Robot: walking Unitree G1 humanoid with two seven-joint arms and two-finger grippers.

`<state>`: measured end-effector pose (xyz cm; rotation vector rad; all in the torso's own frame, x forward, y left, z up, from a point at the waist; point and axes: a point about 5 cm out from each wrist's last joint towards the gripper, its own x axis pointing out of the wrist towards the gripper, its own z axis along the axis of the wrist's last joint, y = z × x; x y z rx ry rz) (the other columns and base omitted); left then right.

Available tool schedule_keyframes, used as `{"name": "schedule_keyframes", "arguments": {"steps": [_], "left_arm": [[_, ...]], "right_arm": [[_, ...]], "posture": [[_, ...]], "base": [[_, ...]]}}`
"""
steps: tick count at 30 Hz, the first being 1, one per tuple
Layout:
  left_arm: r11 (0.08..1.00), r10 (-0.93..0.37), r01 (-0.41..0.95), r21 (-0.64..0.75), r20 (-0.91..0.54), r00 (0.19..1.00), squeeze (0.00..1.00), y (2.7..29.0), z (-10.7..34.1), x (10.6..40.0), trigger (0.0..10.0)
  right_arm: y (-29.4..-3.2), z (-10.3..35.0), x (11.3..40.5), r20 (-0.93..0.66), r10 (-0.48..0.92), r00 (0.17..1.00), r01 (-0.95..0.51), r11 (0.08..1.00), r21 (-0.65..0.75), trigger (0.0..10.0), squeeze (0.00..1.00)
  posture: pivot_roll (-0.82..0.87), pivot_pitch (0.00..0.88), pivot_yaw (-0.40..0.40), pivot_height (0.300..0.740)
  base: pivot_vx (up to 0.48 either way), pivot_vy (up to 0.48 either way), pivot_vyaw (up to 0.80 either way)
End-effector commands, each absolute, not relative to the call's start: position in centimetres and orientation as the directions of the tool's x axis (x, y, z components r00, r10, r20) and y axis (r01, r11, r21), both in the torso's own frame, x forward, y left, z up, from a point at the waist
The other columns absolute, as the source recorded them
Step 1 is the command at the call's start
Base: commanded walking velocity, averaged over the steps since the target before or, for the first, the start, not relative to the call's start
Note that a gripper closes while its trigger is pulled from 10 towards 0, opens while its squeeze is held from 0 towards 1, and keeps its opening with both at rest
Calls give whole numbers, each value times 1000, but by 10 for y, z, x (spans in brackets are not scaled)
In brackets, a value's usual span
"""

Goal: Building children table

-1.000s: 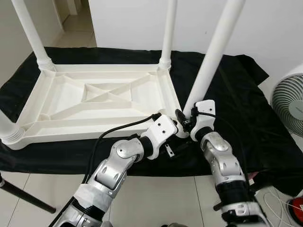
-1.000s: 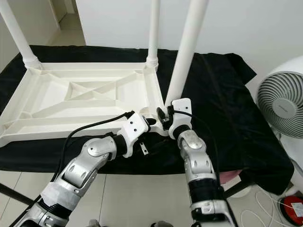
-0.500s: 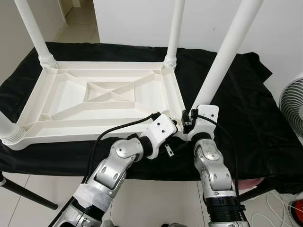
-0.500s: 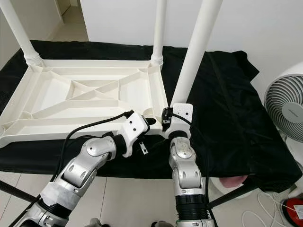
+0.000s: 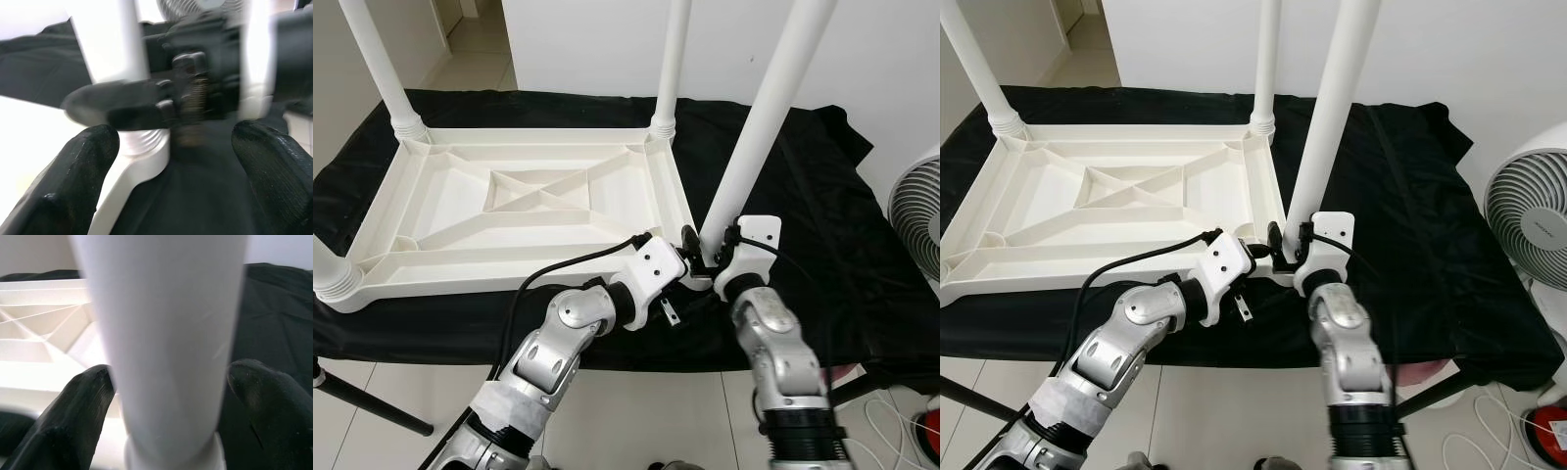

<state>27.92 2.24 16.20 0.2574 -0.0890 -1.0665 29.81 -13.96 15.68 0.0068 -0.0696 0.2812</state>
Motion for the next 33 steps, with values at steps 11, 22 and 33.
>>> {"name": "schedule_keyframes", "arguments": {"steps": [11, 22, 33], "left_arm": [[468, -865, 843, 266, -61, 499, 0, 23, 162, 282, 10000], [437, -875, 858, 271, -93, 475, 0, 24, 158, 278, 10000], [443, -867, 856, 264, -114, 484, 0, 30, 153, 274, 10000]], "right_arm": [[-153, 151, 304, 21, 559, 829, -554, 825, -109, 10000, 0], [-160, 149, 333, -52, 648, 760, -645, 740, -191, 10000, 0], [-161, 133, 336, -94, 683, 724, -688, 705, -173, 0, 0]], "posture": [[-142, 55, 8, 740], [-127, 47, 3, 740], [-106, 58, -6, 740]], "base": [[0, 0, 0], [0, 0, 0], [0, 0, 0]]}}
